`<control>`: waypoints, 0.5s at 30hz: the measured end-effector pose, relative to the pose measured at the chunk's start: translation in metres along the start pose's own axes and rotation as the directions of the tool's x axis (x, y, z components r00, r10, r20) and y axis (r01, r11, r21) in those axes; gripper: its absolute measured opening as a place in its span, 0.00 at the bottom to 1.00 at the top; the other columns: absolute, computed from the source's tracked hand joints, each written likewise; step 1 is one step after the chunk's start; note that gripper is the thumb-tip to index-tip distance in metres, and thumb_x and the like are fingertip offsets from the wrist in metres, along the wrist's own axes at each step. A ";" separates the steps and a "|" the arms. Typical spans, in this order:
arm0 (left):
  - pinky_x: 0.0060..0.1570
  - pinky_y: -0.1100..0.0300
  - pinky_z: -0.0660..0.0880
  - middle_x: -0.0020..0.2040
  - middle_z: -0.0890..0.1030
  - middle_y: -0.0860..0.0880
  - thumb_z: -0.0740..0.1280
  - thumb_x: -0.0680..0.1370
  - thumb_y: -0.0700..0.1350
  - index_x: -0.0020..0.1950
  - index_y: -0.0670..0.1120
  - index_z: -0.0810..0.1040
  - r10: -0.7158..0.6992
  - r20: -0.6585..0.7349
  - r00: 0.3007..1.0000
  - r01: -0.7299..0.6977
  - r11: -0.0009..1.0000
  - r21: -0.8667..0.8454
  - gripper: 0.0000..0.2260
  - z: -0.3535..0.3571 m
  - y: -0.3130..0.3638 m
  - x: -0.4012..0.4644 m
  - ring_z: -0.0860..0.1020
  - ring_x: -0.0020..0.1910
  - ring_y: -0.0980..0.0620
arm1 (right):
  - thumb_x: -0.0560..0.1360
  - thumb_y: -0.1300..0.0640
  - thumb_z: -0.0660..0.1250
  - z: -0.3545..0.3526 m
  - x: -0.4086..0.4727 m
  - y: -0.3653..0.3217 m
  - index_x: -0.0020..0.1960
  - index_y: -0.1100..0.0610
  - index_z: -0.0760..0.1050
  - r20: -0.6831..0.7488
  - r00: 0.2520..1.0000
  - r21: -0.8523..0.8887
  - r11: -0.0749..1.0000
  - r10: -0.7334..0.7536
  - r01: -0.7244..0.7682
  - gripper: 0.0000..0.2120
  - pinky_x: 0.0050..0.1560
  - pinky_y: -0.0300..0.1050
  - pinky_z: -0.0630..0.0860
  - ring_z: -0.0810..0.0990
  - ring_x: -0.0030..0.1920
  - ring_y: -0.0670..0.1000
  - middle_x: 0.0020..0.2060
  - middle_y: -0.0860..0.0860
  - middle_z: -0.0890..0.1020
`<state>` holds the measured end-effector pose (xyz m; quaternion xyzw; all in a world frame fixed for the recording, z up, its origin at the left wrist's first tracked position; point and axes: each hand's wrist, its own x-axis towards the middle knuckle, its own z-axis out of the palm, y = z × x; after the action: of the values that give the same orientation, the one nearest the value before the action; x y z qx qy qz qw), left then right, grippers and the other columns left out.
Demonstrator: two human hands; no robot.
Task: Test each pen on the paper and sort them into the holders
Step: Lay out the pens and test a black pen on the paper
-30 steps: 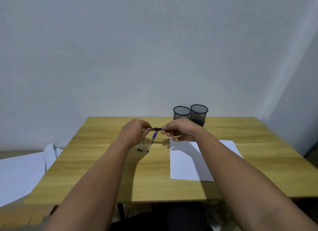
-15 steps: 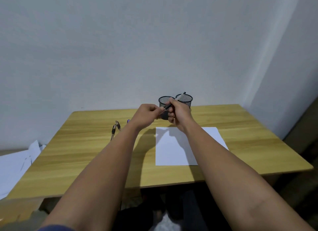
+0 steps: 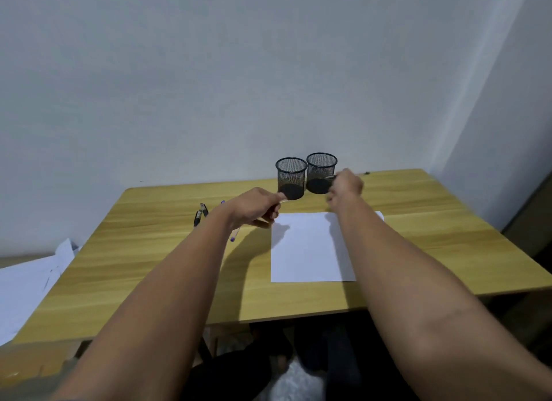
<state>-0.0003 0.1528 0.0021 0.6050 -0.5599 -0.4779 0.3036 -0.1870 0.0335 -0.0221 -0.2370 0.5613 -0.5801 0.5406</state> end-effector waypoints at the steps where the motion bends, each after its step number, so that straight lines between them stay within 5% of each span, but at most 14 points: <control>1: 0.45 0.56 0.75 0.35 0.79 0.48 0.62 0.83 0.53 0.38 0.44 0.76 0.035 -0.090 0.995 -0.024 0.992 0.124 0.18 -0.007 -0.010 0.002 0.76 0.36 0.49 | 0.83 0.55 0.60 -0.008 0.013 -0.005 0.38 0.54 0.73 -0.033 0.997 -0.070 0.995 -0.067 0.064 0.15 0.26 0.39 0.62 0.67 0.27 0.51 0.34 0.55 0.76; 4: 0.43 0.55 0.76 0.40 0.84 0.51 0.63 0.82 0.57 0.40 0.48 0.82 0.174 -0.340 0.924 0.005 0.884 0.467 0.18 -0.020 -0.044 0.014 0.81 0.41 0.50 | 0.83 0.49 0.67 -0.016 0.017 -0.007 0.44 0.54 0.78 0.040 0.949 -0.265 0.912 -0.314 0.313 0.12 0.36 0.46 0.72 0.77 0.32 0.51 0.37 0.53 0.86; 8: 0.44 0.53 0.76 0.49 0.83 0.51 0.62 0.80 0.60 0.50 0.52 0.84 0.308 -0.349 0.885 0.109 0.592 0.798 0.16 -0.011 -0.078 0.035 0.78 0.50 0.47 | 0.85 0.52 0.63 -0.029 -0.005 0.027 0.53 0.49 0.79 0.329 0.785 -0.493 0.614 -0.525 0.617 0.07 0.45 0.48 0.79 0.85 0.43 0.55 0.42 0.49 0.88; 12: 0.43 0.53 0.75 0.52 0.81 0.50 0.62 0.81 0.59 0.54 0.51 0.85 0.344 -0.374 0.861 0.185 0.475 0.861 0.16 -0.002 -0.091 0.043 0.74 0.55 0.46 | 0.85 0.54 0.61 -0.052 -0.015 0.069 0.65 0.50 0.75 0.576 0.702 -0.702 0.187 -0.419 0.687 0.10 0.56 0.55 0.77 0.83 0.53 0.58 0.49 0.50 0.85; 15: 0.41 0.53 0.74 0.53 0.81 0.50 0.62 0.81 0.58 0.55 0.51 0.85 0.358 -0.409 0.839 0.221 0.462 0.859 0.16 0.000 -0.093 0.046 0.73 0.58 0.45 | 0.86 0.50 0.62 -0.062 -0.019 0.088 0.71 0.50 0.70 0.628 0.724 -0.743 0.056 -0.287 0.667 0.15 0.75 0.64 0.65 0.79 0.66 0.55 0.63 0.48 0.82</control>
<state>0.0316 0.1263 -0.0933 0.7557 -0.6400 0.0857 0.1097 -0.2039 0.0937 -0.1112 -0.7727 0.5802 -0.2192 0.1354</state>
